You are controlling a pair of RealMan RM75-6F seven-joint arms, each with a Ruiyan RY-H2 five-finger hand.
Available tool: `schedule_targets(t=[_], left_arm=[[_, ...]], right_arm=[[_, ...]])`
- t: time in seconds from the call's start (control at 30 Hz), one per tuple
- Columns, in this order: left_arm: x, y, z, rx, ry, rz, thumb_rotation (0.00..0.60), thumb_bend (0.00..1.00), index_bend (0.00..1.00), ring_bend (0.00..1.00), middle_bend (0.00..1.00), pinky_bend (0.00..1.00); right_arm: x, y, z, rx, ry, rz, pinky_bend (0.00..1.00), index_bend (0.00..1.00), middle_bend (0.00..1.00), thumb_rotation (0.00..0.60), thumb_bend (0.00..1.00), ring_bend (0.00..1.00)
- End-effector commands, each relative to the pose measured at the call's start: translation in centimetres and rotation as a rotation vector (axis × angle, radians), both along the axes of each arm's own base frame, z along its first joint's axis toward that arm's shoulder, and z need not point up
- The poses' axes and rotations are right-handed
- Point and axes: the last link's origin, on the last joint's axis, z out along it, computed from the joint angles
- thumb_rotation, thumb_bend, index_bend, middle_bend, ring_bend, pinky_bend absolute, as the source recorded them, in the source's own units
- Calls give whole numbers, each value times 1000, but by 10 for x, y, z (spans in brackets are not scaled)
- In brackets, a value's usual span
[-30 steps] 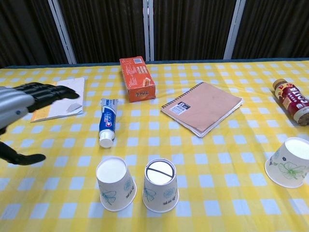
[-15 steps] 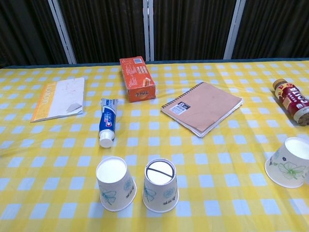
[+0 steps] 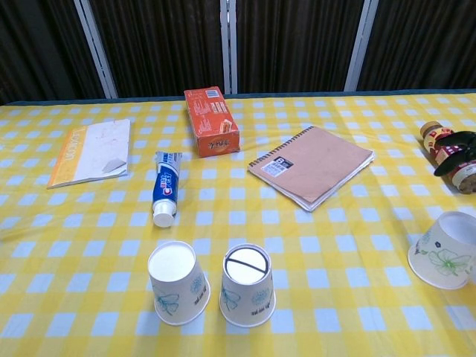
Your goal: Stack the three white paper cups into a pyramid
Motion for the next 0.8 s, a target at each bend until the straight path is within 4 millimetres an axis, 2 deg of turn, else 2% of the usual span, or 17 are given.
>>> schedule_targets(t=[0.03, 0.23, 0.47, 0.8], left_arm=[[-1, 0, 1, 2, -2, 5, 600, 231, 2, 0, 0, 0], [-1, 0, 2, 4, 3, 7, 600, 231, 2, 0, 0, 0], [0, 0, 1, 0, 3, 8, 600, 231, 3, 0, 0, 0], [0, 0, 0, -1, 6, 9, 600, 231, 3, 0, 0, 0]], right_arm=[[-1, -4, -5, 8, 6, -9, 36, 244, 0, 600, 139, 0], [-7, -12, -11, 26, 29, -44, 36, 245, 0, 600, 151, 0], [-15, -14, -15, 46, 57, -81, 39, 291, 3, 600, 151, 0], [-18, -16, -21, 51, 59, -96, 56, 360, 66, 600, 202, 0]])
